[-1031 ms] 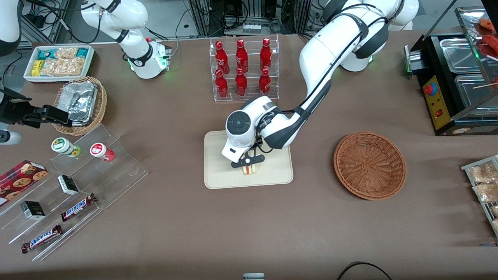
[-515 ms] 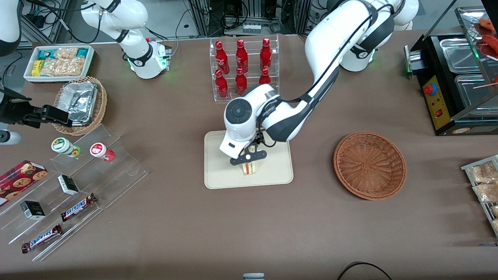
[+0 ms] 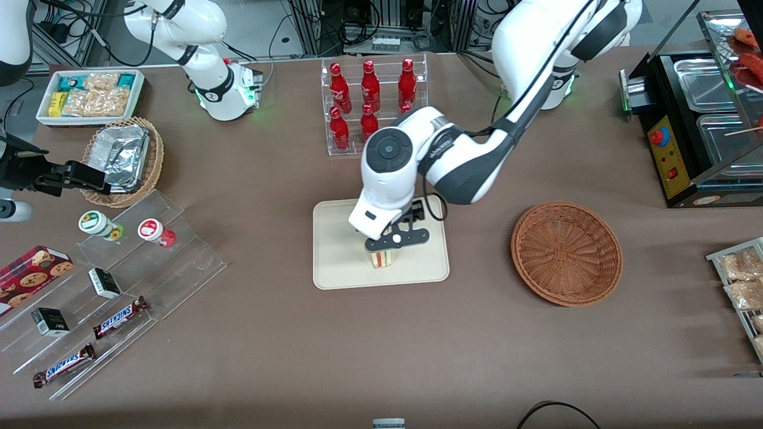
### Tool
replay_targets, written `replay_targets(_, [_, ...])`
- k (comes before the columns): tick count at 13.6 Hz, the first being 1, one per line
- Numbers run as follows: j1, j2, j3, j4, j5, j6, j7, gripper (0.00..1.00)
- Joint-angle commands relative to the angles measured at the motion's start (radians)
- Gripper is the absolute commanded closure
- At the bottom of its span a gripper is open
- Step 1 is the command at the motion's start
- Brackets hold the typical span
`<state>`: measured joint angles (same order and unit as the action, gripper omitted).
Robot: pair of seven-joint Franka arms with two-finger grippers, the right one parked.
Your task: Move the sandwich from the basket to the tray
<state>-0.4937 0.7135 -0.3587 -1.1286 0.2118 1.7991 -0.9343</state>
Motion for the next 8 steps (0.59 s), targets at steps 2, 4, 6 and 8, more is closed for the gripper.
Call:
replay_targets(2, [0.084, -0.071, 0.006, -0.025, -0.018, -0.110, 0.120, 0.00])
replay_targets(4, [0.133, -0.097, 0.004, -0.048, -0.020, -0.127, 0.191, 0.00])
replay_targets(6, [0.188, -0.150, 0.000, -0.127, -0.023, -0.135, 0.288, 0.00])
replay_targets(8, [0.243, -0.221, 0.001, -0.233, -0.043, -0.084, 0.348, 0.00])
